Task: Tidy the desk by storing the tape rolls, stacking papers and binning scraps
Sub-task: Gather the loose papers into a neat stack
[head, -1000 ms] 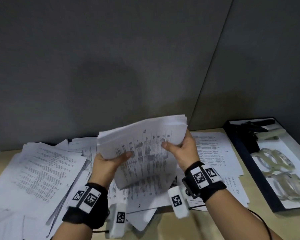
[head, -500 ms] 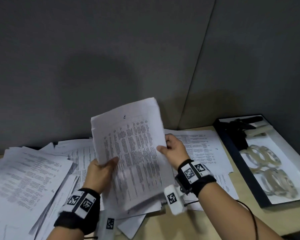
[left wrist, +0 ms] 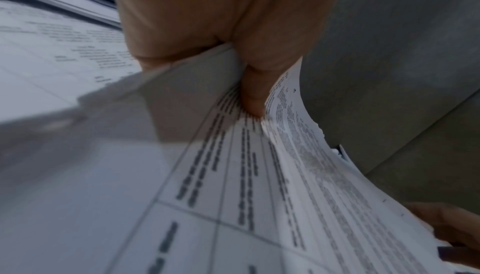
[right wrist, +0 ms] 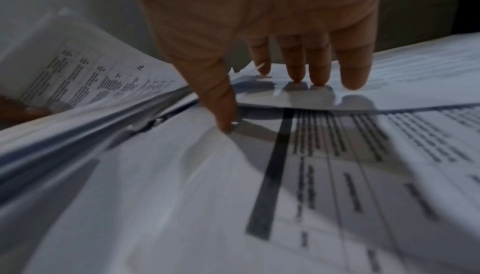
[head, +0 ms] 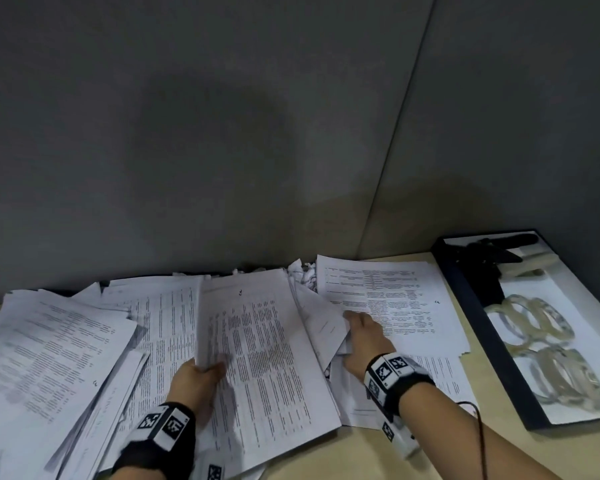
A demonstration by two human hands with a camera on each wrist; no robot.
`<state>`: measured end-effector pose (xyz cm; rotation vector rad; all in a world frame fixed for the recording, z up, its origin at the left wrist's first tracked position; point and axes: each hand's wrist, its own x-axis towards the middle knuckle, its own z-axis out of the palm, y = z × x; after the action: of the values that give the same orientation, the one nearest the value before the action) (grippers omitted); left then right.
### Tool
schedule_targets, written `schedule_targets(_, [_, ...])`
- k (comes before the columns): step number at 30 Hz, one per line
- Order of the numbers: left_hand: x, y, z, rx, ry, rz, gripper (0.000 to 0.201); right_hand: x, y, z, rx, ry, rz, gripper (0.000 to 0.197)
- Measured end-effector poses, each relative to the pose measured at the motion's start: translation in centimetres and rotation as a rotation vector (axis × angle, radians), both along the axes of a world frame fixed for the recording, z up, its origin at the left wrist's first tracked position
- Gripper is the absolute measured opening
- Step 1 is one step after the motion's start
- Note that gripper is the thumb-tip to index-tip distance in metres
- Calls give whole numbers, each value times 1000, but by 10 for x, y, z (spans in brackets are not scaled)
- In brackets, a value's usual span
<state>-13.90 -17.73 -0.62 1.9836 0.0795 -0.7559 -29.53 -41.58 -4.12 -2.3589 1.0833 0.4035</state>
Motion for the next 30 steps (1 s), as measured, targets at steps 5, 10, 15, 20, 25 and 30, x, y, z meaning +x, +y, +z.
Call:
schedule_targets(5, [10,-4,-13,144,13,-40,21,14,-3,-8,29,32,-21,112])
schedule_targets(10, [21,-4,-22,284,-43,-190,25,12,-9,-8,13,95,50,129])
schedule_targets(15, [21,-4,-25,288,-51,-195,20,14,-15,-11,-82,123,189,110])
schedule_targets(20, [23,-4,-25,287,-50,-207,17,16,-15,-7,-183,95,250,102])
schedule_targets(25, [23,-3,-25,277,-25,-209,21,5,-37,15,-217,38,25,88])
schedule_targets(30, [22,-3,-21,238,-4,-204,18,-14,-63,51,-377,-120,-187,32])
